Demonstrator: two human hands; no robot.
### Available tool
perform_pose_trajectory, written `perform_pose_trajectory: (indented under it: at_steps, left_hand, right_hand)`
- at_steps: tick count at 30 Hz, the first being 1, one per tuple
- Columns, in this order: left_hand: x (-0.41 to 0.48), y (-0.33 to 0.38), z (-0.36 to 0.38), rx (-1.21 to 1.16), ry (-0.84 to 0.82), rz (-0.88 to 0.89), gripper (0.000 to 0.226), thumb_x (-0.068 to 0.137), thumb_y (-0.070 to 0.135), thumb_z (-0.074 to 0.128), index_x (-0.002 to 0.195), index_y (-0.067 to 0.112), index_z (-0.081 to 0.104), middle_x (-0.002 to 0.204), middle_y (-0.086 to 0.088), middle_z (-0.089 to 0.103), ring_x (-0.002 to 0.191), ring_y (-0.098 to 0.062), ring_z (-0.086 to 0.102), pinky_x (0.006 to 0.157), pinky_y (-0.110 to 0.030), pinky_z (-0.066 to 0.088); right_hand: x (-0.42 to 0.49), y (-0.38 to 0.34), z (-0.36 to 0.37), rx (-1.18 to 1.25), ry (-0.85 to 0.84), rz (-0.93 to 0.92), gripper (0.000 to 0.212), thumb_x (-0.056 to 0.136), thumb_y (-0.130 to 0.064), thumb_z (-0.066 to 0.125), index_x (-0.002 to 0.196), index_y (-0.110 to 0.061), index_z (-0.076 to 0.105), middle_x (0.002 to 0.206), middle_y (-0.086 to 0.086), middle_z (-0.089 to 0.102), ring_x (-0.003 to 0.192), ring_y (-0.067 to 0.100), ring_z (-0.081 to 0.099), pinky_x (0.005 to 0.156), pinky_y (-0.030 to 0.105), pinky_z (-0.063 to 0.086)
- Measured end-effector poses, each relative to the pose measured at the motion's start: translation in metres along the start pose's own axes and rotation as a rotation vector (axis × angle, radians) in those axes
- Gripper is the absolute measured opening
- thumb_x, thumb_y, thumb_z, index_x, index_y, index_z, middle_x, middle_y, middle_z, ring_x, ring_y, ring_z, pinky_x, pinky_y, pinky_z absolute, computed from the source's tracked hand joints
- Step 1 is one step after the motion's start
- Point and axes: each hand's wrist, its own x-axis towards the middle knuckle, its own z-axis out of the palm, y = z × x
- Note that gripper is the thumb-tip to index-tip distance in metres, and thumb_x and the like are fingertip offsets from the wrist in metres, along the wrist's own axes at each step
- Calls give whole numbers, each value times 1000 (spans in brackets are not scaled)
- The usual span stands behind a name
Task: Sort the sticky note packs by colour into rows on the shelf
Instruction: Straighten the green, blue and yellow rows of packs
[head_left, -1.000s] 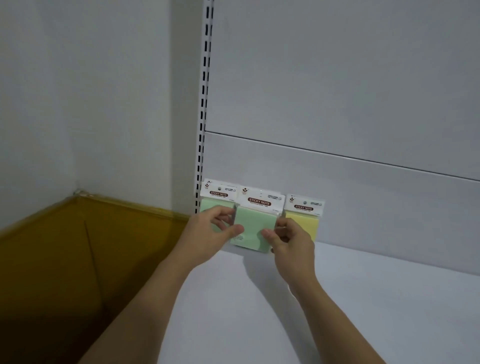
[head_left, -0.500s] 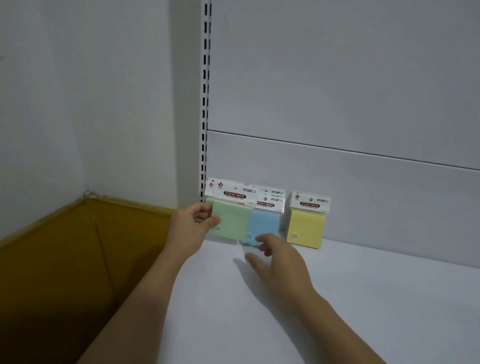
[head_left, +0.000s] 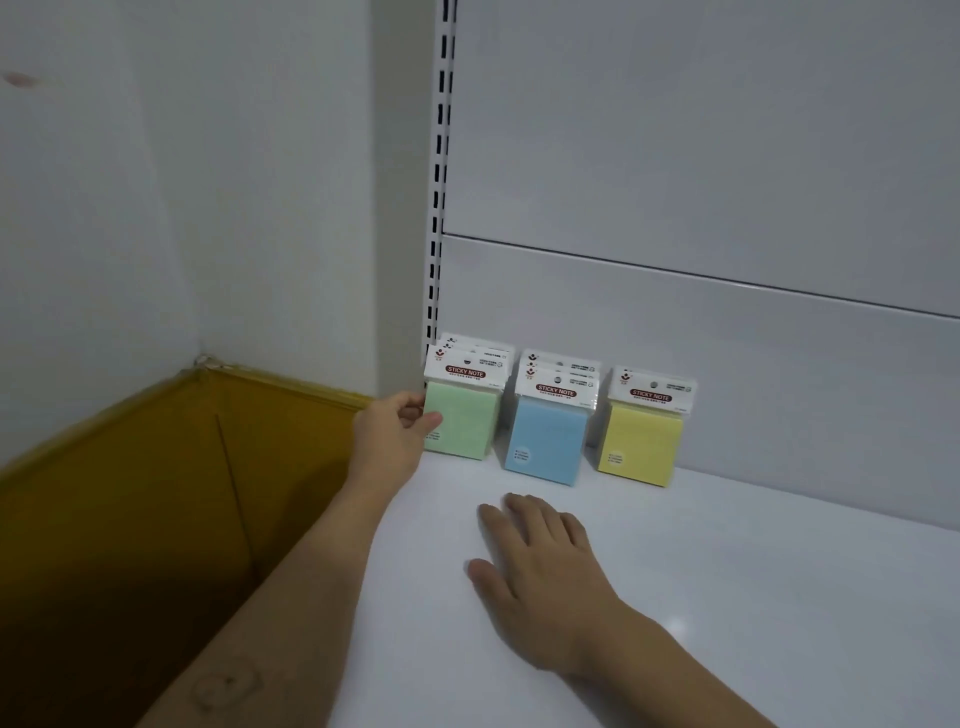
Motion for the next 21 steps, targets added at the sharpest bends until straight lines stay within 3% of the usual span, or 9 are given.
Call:
perform_pose_trajectory:
  at_steps: [3, 7, 13, 21]
  left_hand:
    - [1, -2, 3, 67, 12, 12, 20, 84, 16, 71, 103, 10, 70, 83, 1, 68, 75, -13, 64, 70, -20, 48]
    - [2, -3, 6, 115, 7, 26, 20, 85, 22, 70, 103, 14, 70, 92, -1, 72, 80, -15, 66, 76, -31, 55]
    - [1, -1, 7, 170, 15, 41, 22, 87, 25, 68, 106, 14, 69, 92, 1, 69, 82, -15, 65, 66, -23, 47]
    - [1, -4, 7, 165, 6, 35, 27, 85, 20, 67, 111, 13, 65, 97, -2, 70, 83, -16, 64, 73, -27, 51]
  right_hand:
    - [-6, 8, -4, 53, -107, -27, 83, 78, -73, -3, 152, -35, -4, 161, -8, -10, 147, 11, -15, 120, 35, -6]
    - [-21, 27, -14, 35, -185, -26, 81, 72, -79, -2, 147, -47, -13, 154, -21, -24, 140, 0, -27, 120, 36, -9]
    - [-26, 25, -11, 22, -160, -1, 81, 70, -80, -6, 145, -50, -15, 153, -23, -26, 139, -2, -29, 120, 34, -10]
    - [-26, 27, -9, 43, -160, 3, 80, 74, -79, -2, 146, -48, -13, 153, -22, -23, 141, 0, -25, 120, 35, -10]
